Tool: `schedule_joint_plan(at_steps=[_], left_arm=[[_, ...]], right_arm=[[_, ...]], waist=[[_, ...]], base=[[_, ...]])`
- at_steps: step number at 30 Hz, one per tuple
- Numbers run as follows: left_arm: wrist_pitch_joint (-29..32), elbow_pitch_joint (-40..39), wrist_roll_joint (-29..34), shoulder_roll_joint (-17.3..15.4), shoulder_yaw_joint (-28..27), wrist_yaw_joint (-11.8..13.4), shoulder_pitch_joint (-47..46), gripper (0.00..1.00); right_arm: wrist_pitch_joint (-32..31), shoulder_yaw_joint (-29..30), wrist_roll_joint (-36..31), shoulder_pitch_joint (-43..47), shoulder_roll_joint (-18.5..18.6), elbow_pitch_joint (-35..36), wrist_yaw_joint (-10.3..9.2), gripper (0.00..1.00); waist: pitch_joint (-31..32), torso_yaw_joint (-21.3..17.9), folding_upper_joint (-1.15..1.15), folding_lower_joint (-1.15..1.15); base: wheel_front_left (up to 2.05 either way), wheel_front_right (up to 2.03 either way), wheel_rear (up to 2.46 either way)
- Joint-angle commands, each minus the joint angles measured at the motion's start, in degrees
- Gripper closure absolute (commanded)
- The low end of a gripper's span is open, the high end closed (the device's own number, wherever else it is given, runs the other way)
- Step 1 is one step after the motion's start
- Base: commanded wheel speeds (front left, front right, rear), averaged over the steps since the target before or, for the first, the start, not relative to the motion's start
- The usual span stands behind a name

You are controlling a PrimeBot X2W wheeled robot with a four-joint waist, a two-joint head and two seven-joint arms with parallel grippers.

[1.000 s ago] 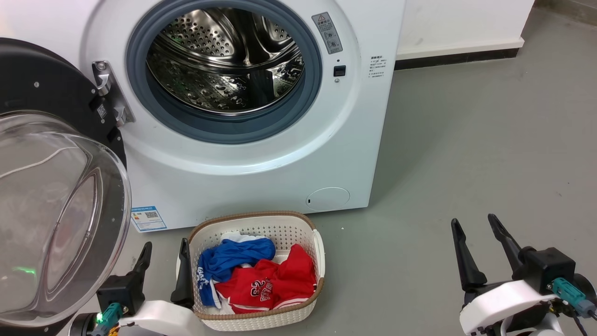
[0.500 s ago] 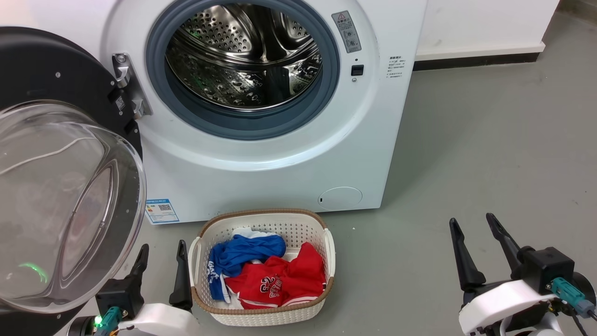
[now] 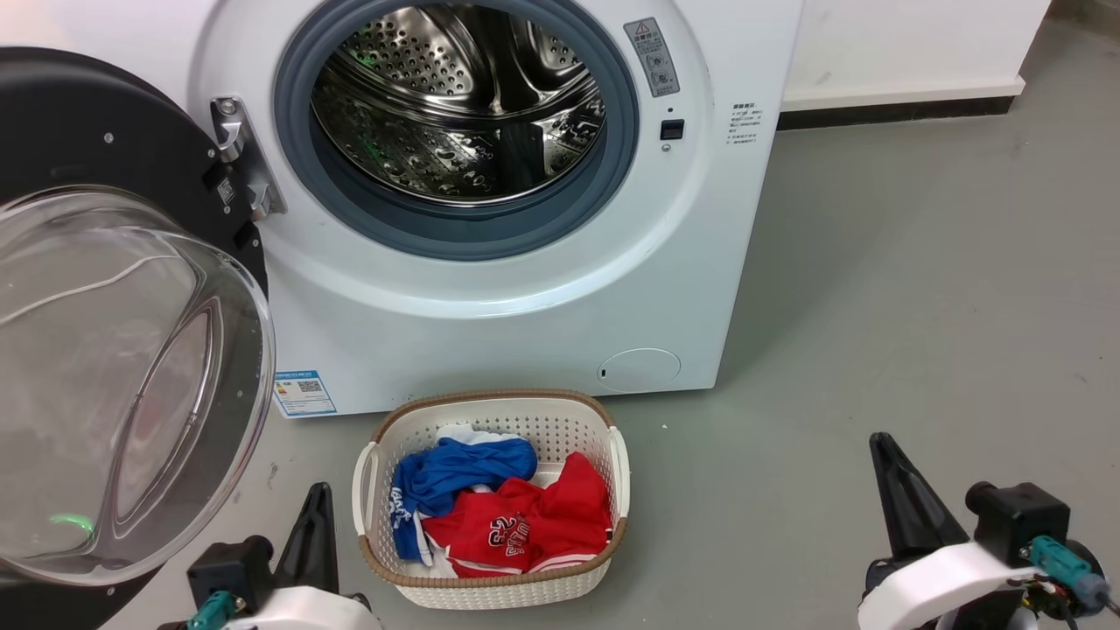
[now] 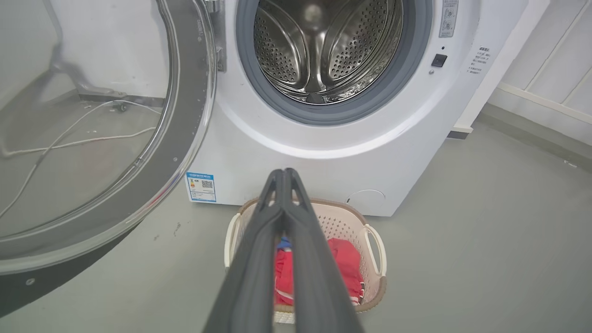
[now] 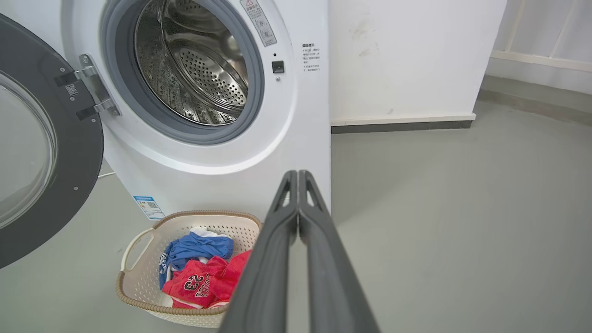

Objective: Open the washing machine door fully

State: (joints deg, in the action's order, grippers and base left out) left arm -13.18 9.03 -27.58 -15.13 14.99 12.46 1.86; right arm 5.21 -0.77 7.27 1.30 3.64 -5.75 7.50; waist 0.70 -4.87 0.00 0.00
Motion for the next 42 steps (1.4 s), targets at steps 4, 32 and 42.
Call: schedule_joint_plan(at_steps=[4,32,42], left_arm=[[1.2,-0.5,-4.7,0.3,-1.8,-1.4,-1.4,1.00],[7.6,1.7,-26.8,4.3,-8.7,-8.2,-4.2,1.00],[9.4,2.2,-32.8,5.5,-10.6,-10.2,-4.9,1.00]], right_arm=[[-0.8,0.6,6.3,-1.4,0.0,0.3,0.00,1.00],[-4.7,3.1,34.8,-3.9,-0.3,-2.7,0.00,1.00],[-5.9,3.7,42.7,-4.5,-0.3,-3.6,0.00,1.00]], waist=[[0.0,0.2,0.00,0.00],[-0.2,1.3,0.00,0.00],[-0.3,1.7,0.00,0.00]], base=[[0.00,0.00,0.00],[0.00,0.00,0.00],[0.00,0.00,0.00]])
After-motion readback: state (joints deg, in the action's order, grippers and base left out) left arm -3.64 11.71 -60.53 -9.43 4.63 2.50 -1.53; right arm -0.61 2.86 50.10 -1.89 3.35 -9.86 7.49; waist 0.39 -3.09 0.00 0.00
